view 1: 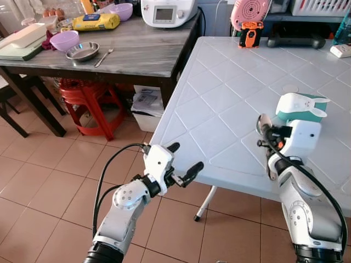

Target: Setting the table

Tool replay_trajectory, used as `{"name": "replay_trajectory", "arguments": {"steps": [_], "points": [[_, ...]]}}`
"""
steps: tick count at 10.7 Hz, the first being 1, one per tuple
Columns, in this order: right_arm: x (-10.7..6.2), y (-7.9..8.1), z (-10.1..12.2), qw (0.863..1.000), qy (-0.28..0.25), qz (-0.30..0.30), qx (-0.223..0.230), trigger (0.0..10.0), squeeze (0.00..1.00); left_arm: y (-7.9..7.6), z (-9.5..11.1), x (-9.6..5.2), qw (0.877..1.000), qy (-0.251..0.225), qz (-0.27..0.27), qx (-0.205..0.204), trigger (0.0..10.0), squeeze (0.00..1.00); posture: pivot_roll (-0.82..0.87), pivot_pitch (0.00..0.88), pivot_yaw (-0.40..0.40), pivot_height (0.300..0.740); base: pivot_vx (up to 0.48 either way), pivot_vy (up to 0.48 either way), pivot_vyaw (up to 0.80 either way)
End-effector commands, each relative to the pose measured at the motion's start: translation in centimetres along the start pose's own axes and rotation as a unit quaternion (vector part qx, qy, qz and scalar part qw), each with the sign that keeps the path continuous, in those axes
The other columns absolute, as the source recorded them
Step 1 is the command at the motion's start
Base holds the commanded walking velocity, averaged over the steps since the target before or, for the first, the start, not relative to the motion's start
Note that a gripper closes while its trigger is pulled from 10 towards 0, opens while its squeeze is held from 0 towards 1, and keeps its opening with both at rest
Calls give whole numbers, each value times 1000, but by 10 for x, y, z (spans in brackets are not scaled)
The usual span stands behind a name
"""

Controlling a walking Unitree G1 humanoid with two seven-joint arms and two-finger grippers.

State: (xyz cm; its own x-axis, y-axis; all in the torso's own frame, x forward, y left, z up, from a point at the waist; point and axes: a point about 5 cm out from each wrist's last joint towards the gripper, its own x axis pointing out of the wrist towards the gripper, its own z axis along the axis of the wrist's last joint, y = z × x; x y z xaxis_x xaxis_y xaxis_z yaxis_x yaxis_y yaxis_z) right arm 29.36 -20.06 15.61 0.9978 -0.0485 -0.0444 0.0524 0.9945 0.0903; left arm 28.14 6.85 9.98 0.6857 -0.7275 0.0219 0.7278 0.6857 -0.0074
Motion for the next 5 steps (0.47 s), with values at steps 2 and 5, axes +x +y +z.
{"name": "replay_trajectory", "arguments": {"steps": [2, 5], "points": [[4, 1, 7, 1000, 20, 8, -6, 10000, 1000, 1, 11, -3, 1000, -12, -25, 1, 10000, 0, -175, 90, 102, 740, 0, 0, 0], [7, -5, 2, 997, 73, -1, -9, 10000, 1000, 8, 18, -4, 999, -11, -40, 21, 10000, 0, -175, 101, 106, 740, 0, 0, 0]]}}
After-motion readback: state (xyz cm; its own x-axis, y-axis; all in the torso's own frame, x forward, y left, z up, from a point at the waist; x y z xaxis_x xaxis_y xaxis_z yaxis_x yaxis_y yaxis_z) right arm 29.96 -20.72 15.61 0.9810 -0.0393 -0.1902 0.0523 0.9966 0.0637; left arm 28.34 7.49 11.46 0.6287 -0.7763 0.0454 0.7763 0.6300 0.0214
